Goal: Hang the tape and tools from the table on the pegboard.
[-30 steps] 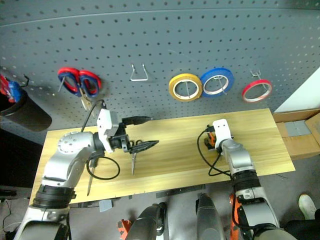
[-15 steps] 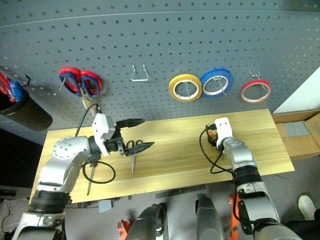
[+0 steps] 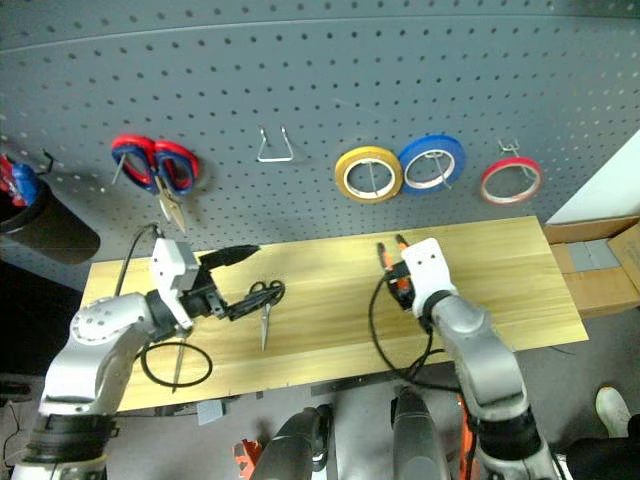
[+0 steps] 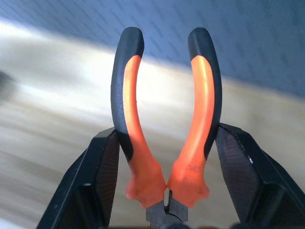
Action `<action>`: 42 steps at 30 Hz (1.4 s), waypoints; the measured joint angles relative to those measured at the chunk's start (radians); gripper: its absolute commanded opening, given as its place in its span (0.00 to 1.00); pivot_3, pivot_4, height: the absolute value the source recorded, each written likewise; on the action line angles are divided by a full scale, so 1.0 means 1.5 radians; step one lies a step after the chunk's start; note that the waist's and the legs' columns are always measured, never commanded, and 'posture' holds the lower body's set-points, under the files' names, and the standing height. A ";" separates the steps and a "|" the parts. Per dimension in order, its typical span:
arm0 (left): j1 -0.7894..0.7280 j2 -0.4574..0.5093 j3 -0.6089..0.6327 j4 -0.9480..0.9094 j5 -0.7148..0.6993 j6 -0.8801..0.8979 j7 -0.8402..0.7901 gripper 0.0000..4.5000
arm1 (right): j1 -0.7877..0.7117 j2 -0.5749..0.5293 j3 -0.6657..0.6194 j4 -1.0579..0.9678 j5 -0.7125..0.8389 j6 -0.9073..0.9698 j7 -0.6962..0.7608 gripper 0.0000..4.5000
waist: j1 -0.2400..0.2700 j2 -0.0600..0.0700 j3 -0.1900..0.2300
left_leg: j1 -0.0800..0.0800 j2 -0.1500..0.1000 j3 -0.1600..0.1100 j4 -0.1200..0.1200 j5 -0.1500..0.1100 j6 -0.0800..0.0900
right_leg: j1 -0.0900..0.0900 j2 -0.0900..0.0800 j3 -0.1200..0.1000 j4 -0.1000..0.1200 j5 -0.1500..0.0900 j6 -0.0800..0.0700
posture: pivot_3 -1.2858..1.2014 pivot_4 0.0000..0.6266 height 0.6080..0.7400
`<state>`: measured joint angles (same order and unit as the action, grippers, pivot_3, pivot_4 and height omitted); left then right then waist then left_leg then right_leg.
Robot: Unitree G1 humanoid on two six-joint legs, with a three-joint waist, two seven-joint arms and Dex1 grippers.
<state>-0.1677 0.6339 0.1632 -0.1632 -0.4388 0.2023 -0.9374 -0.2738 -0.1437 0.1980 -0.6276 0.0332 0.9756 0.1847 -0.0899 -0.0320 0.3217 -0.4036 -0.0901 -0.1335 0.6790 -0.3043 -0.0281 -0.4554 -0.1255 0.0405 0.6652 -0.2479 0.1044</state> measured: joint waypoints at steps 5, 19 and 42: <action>0.027 -0.007 0.030 -0.022 -0.009 0.003 0.038 1.00 | -0.036 0.078 0.058 -0.071 -0.007 -0.030 -0.047 0.57 | 0.001 0.000 0.000 | 0.000 0.000 0.000 0.001 0.000 0.000 | 0.000 0.000 0.000 0.000 0.002 0.000 | 0.48 0.48 1.00; 0.058 -0.053 0.086 -0.075 -0.034 -0.003 0.127 1.00 | -0.331 0.142 0.001 0.211 0.019 -0.288 -0.011 0.57 | 0.000 0.000 -0.001 | 0.001 0.001 0.001 0.000 0.000 -0.001 | 0.000 0.000 -0.001 0.000 0.002 -0.001 | 0.52 0.43 1.00; 0.079 -0.088 0.124 -0.130 -0.103 0.005 0.208 1.00 | -0.542 0.193 -0.015 0.612 0.011 -0.672 0.005 0.57 | 0.004 -0.005 -0.020 | 0.001 0.001 0.001 0.000 0.001 -0.002 | -0.001 0.001 -0.002 0.000 0.003 -0.002 | 0.55 0.36 1.00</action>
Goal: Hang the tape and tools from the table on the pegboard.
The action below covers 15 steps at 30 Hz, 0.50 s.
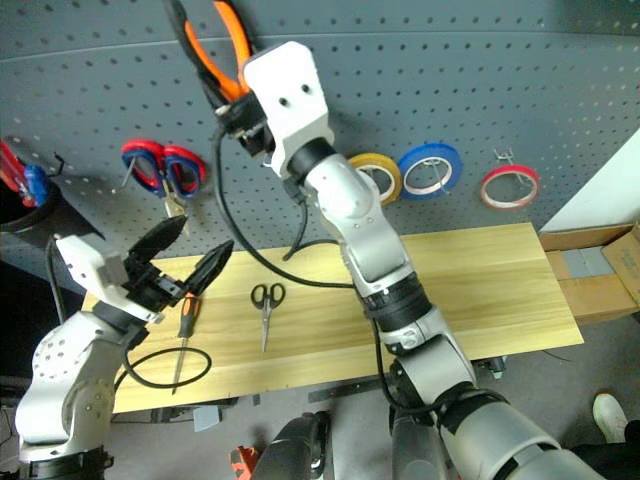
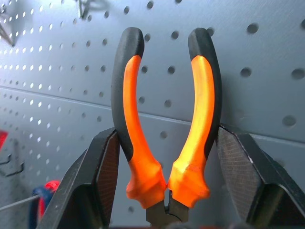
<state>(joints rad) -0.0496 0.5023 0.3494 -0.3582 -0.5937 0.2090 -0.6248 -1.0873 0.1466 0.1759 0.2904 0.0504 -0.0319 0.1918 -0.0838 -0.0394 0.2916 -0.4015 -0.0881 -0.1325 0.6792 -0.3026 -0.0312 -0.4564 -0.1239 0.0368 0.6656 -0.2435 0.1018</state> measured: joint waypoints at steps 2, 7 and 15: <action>-0.001 0.000 0.000 0.000 -0.008 0.006 0.002 1.00 | -0.003 0.001 0.000 0.028 -0.001 -0.031 -0.003 0.57 | 0.000 0.000 -0.003 | 0.000 0.000 0.000 0.000 0.000 0.000 | 0.000 0.000 0.000 0.000 0.000 0.000 | 0.55 0.36 1.00; -0.034 0.000 0.000 0.000 -0.022 0.016 0.014 1.00 | -0.003 0.001 0.001 0.091 -0.012 -0.096 -0.013 0.57 | 0.001 0.000 -0.007 | 0.000 0.000 0.000 0.000 0.000 0.000 | 0.000 0.000 0.000 0.000 0.000 0.000 | 0.55 0.35 1.00; -0.058 0.000 -0.014 0.002 -0.022 0.016 0.016 1.00 | -0.003 0.002 0.002 0.161 -0.019 -0.179 -0.016 0.57 | 0.000 0.000 -0.008 | 0.000 0.001 0.000 0.000 0.000 -0.001 | 0.000 0.001 0.000 0.001 0.000 0.000 | 0.55 0.35 1.00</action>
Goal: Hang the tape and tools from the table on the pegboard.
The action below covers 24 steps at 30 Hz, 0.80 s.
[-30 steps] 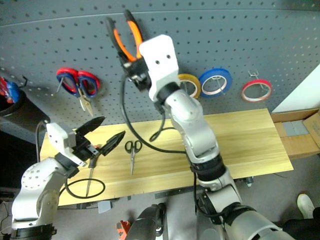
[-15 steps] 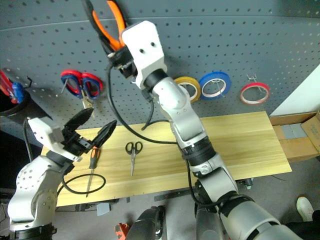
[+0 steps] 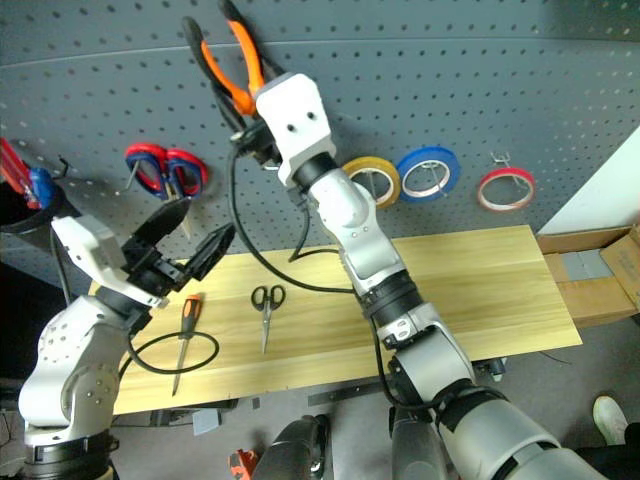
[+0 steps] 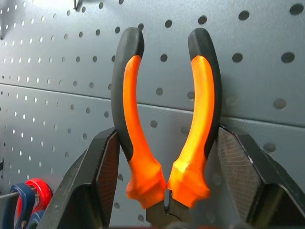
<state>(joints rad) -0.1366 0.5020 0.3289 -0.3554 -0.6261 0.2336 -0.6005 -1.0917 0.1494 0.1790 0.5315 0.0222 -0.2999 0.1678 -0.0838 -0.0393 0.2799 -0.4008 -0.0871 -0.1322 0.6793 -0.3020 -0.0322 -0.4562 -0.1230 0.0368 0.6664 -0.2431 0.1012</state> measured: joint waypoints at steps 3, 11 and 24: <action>-0.003 0.000 -0.008 0.001 0.003 0.000 0.000 1.00 | 0.001 0.000 0.000 0.018 0.000 -0.020 0.000 0.57 | 0.000 0.000 0.000 | 0.000 0.000 0.000 0.000 0.000 0.000 | 0.000 0.000 0.000 0.000 0.000 0.000 | 0.55 0.35 1.00; -0.016 0.000 -0.010 0.007 0.014 -0.001 0.000 1.00 | 0.013 -0.001 0.003 0.060 -0.001 -0.034 -0.006 0.57 | 0.000 0.000 0.000 | 0.000 0.000 0.000 0.000 0.000 0.000 | 0.000 0.000 0.000 0.000 0.000 0.000 | 0.55 0.36 1.00; -0.024 0.000 -0.026 0.029 0.032 -0.002 -0.001 1.00 | 0.040 -0.004 0.012 0.042 -0.007 -0.017 -0.018 0.99 | 0.000 0.000 0.000 | 0.000 0.000 0.000 0.001 0.001 -0.001 | 0.000 0.000 0.000 0.002 0.000 -0.001 | 0.54 0.37 1.00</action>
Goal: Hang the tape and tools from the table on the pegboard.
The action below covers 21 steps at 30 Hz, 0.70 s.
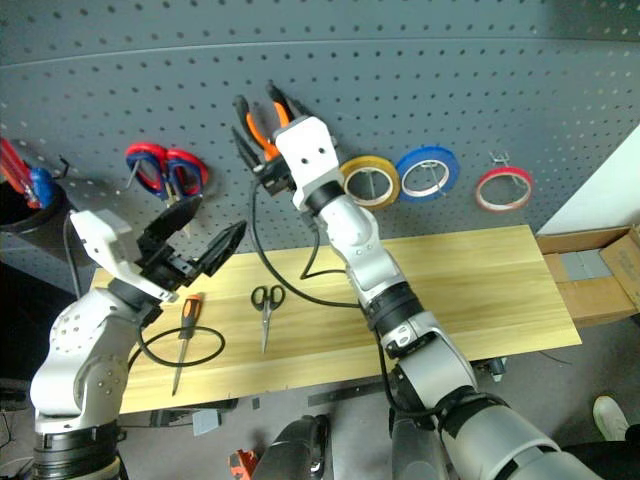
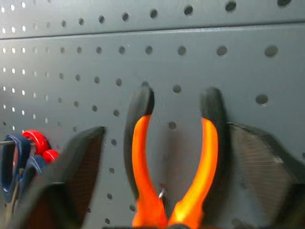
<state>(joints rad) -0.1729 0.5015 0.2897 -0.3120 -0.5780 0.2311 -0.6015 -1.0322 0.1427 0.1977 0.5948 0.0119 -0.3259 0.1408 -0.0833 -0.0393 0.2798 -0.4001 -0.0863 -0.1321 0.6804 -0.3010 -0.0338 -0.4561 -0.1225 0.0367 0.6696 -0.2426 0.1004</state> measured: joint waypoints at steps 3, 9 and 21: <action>0.000 0.000 -0.004 0.002 0.010 0.000 0.002 1.00 | 0.021 -0.003 -0.002 -0.055 -0.004 0.022 -0.014 0.99 | 0.001 0.000 0.000 | 0.001 0.000 0.000 0.000 0.000 0.000 | 0.000 0.000 0.000 0.002 0.000 0.000 | 0.54 0.37 1.00; 0.025 0.002 -0.019 0.003 0.036 0.032 0.025 1.00 | 0.105 -0.032 -0.014 -0.294 0.014 0.134 -0.005 0.99 | 0.002 0.000 0.000 | 0.001 0.000 0.000 0.000 0.000 -0.001 | -0.001 0.000 0.000 0.003 0.000 0.000 | 0.54 0.39 1.00; 0.130 0.030 -0.105 -0.039 0.150 0.322 0.191 1.00 | 0.290 -0.310 -0.018 -0.699 0.317 0.746 0.195 0.99 | 0.013 0.000 0.000 | 0.002 0.002 0.002 0.000 -0.001 0.001 | 0.000 0.001 0.001 0.005 0.000 -0.001 | 0.52 0.45 1.00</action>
<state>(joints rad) 0.0227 0.5460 0.1316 -0.3701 -0.3533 0.7138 -0.3152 -0.5976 -0.3229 0.1712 -0.4535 0.4874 0.7928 0.4337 -0.0635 -0.0390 0.2799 -0.3967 -0.0834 -0.1288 0.6803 -0.3019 -0.0317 -0.4563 -0.1208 0.0379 0.6773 -0.2419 0.0986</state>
